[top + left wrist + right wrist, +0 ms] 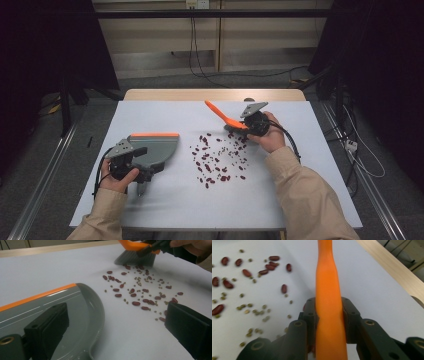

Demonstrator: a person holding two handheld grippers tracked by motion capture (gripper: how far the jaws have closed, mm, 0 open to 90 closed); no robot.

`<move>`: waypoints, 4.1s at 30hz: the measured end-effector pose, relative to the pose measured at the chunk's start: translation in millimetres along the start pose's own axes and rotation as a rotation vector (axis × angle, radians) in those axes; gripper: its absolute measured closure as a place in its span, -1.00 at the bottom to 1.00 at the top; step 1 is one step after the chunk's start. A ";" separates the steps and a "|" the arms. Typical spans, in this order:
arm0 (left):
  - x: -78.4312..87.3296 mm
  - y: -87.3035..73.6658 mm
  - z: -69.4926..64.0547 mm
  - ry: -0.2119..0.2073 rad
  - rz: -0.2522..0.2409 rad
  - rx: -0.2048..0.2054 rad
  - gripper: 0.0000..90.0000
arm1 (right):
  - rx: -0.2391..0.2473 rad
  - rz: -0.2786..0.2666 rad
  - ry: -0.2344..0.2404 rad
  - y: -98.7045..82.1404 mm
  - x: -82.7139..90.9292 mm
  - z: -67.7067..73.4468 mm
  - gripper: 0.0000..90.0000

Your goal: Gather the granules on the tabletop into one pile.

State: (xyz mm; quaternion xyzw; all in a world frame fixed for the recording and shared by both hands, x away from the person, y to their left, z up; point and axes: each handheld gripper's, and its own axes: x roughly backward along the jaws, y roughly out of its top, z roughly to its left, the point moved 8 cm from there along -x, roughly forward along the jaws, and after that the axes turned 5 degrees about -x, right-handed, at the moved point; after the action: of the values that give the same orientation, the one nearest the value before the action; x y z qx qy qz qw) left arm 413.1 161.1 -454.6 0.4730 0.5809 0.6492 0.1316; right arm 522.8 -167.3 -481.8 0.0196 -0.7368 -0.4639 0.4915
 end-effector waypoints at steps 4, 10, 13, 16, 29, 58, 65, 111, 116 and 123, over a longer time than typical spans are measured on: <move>-0.1 0.1 -0.7 0.000 0.000 -0.003 -0.88 | 0.037 0.008 0.027 -4.6 6.0 10.0 0.57; -1.0 -0.3 -1.3 0.001 0.004 -0.002 -0.88 | 0.064 0.008 0.070 -10.6 15.9 23.4 0.57; -0.5 0.0 -1.4 0.003 0.002 -0.002 -0.88 | 0.065 0.013 0.086 -13.0 20.2 30.9 0.57; -0.6 0.2 -1.7 0.003 0.000 -0.001 -0.88 | 0.079 0.015 0.094 -15.0 23.4 36.9 0.57; 0.6 -5.6 -0.3 0.006 0.013 -0.001 -0.88 | 0.097 0.012 0.132 -18.6 34.5 59.2 0.57; -2.2 -6.4 1.8 -0.012 0.018 0.005 -0.88 | 0.018 -0.118 0.051 53.8 -32.8 20.6 0.57; -0.4 -6.8 3.5 -0.006 0.016 0.009 -0.88 | 0.116 -0.054 0.102 49.6 -43.6 40.4 0.57; -3.0 -3.8 2.9 -0.019 0.002 0.015 -0.88 | 0.188 -0.105 0.172 69.4 -59.8 59.2 0.57; -3.1 -3.9 3.5 -0.017 0.003 0.019 -0.88 | 0.235 -0.091 0.208 67.0 -56.6 70.4 0.57; -1.4 -3.4 4.9 -0.014 -0.001 0.023 -0.88 | 0.316 -0.077 0.292 60.2 -45.1 92.5 0.57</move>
State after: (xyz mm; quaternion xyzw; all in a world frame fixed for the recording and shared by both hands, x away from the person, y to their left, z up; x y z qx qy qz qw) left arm 416.3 164.2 -458.8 0.4787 0.5876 0.6392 0.1306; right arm 503.1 -49.8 -479.3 0.1915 -0.7200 -0.3534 0.5657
